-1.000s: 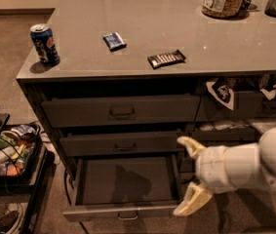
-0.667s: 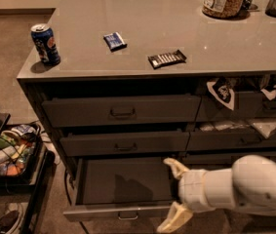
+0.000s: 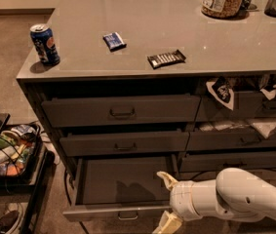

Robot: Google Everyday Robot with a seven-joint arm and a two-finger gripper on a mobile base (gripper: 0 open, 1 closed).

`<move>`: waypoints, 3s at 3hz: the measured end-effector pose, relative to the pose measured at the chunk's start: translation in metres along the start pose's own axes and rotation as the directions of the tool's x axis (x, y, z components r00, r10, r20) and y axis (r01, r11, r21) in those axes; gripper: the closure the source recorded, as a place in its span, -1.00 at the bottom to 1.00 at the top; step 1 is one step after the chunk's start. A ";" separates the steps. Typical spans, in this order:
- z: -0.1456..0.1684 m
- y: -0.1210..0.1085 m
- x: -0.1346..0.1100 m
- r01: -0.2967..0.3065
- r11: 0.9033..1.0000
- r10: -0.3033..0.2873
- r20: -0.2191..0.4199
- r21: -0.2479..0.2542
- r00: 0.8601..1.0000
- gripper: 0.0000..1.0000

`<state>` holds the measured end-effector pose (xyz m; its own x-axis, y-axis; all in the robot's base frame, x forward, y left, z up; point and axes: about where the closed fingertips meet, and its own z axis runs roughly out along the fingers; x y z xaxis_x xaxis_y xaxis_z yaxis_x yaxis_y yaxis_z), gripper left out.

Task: Close bottom drawer

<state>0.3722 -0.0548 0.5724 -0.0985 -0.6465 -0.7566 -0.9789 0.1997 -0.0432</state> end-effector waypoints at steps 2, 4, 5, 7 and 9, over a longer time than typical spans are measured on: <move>0.082 0.004 0.059 0.095 0.982 -0.085 0.069 -0.161 0.994 -1.00; 0.199 0.012 0.146 0.135 0.959 -0.109 0.117 -0.250 0.987 -1.00; 0.229 0.028 0.202 -0.014 0.970 0.008 -0.026 -0.242 1.000 -1.00; 0.233 0.015 0.212 -0.027 0.982 0.016 -0.060 -0.189 0.998 -1.00; 0.235 -0.018 0.231 0.029 0.979 -0.047 -0.086 -0.200 0.995 -1.00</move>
Offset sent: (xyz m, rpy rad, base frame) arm -0.0260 0.0662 -0.2652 0.2584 0.2141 0.3564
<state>0.4096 -0.0346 0.2452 -0.0678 -0.7163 -0.6945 -0.9973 0.0299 0.0665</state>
